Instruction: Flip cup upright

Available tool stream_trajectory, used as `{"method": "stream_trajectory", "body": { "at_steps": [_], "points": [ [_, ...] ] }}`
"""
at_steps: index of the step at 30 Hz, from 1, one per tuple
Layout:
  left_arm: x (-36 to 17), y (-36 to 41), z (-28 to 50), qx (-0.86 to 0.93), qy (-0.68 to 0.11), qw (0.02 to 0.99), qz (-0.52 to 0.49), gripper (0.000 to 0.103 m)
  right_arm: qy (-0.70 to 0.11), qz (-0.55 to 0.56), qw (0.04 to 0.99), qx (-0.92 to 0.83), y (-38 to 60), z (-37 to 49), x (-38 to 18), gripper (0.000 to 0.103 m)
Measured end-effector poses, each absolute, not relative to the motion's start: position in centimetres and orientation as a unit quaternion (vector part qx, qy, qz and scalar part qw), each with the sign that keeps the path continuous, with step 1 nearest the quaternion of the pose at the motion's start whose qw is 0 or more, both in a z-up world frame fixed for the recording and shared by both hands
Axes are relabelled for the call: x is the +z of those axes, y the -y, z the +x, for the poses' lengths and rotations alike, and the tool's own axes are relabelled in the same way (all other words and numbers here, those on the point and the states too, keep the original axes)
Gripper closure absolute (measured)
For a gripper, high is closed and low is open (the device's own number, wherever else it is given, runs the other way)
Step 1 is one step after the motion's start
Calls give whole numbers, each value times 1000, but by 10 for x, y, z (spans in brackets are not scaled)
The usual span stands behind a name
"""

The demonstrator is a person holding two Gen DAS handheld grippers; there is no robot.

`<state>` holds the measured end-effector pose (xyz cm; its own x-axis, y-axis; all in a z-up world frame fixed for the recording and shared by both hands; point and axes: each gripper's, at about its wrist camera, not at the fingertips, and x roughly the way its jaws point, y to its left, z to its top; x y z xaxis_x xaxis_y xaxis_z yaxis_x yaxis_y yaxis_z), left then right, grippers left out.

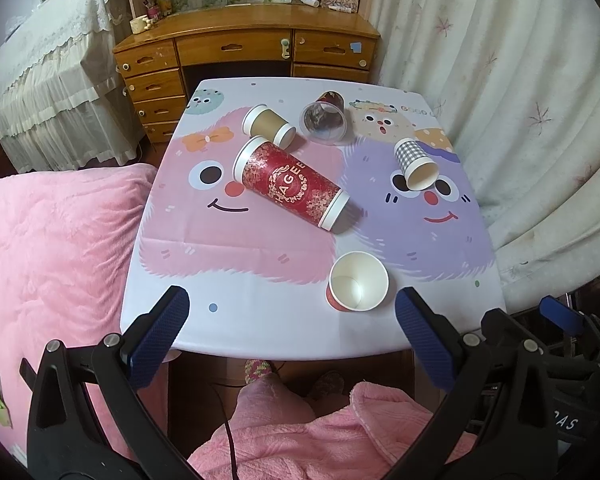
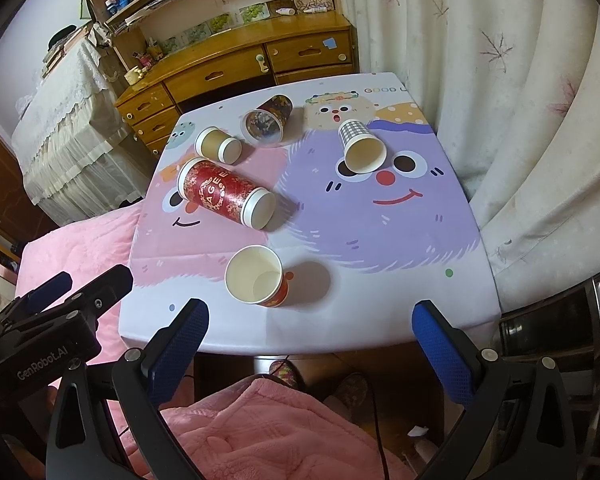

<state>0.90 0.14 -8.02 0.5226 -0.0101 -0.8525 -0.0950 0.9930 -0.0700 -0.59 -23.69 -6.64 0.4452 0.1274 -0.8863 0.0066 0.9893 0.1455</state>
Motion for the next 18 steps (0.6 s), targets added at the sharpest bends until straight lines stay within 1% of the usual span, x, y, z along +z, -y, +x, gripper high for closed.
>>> {"method": "stream_trajectory", "body": {
  "at_steps": [18],
  "points": [
    [-84, -4, 12, 26, -489, 870, -47, 1, -534, 62, 842, 42, 239, -1, -74, 0]
  ]
}}
